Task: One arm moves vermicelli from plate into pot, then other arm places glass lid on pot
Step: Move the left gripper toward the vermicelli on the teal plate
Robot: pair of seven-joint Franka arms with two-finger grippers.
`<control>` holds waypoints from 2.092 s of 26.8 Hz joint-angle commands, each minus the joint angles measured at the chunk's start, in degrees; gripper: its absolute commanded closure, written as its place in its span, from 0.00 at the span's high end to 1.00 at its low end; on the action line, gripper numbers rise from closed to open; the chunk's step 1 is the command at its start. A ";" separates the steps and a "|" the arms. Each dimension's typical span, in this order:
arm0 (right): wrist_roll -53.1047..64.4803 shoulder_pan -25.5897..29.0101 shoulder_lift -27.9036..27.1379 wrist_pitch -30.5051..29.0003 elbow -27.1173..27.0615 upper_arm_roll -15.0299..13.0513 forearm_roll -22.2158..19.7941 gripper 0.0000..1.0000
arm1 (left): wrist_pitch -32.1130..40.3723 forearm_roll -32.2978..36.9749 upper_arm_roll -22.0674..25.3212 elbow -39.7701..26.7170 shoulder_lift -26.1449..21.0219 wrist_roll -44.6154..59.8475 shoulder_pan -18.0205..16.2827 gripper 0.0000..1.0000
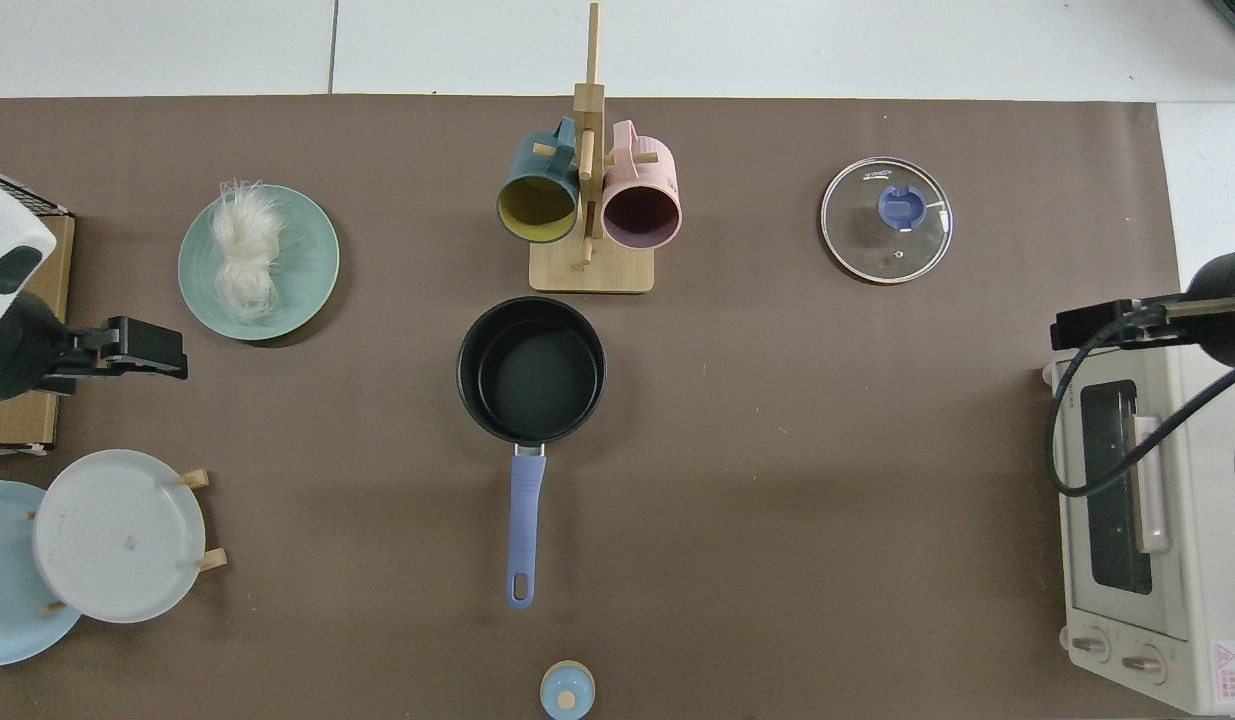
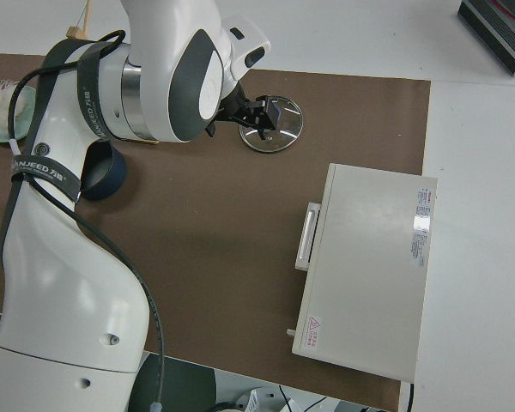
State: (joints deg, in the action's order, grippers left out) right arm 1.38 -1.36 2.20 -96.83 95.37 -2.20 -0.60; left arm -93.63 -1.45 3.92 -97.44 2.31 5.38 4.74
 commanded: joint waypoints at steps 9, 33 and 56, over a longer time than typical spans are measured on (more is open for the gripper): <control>-0.94 0.30 0.43 -0.12 0.17 0.18 0.87 1.00 | -0.77 0.14 0.12 -0.91 1.29 0.24 -0.96 1.00; -0.94 0.30 0.43 -0.12 0.17 0.18 0.87 1.00 | -24.83 0.22 0.47 -0.56 -6.07 -4.06 -2.89 1.00; -0.86 0.30 0.43 -0.12 0.17 0.18 0.87 1.00 | -47.25 -0.48 -1.81 2.08 -27.62 -0.46 -6.58 1.00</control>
State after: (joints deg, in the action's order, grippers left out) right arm 1.38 -1.36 2.20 -96.83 95.37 -2.20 -0.60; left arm -137.00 -1.49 2.98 -97.84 -21.15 2.57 -1.45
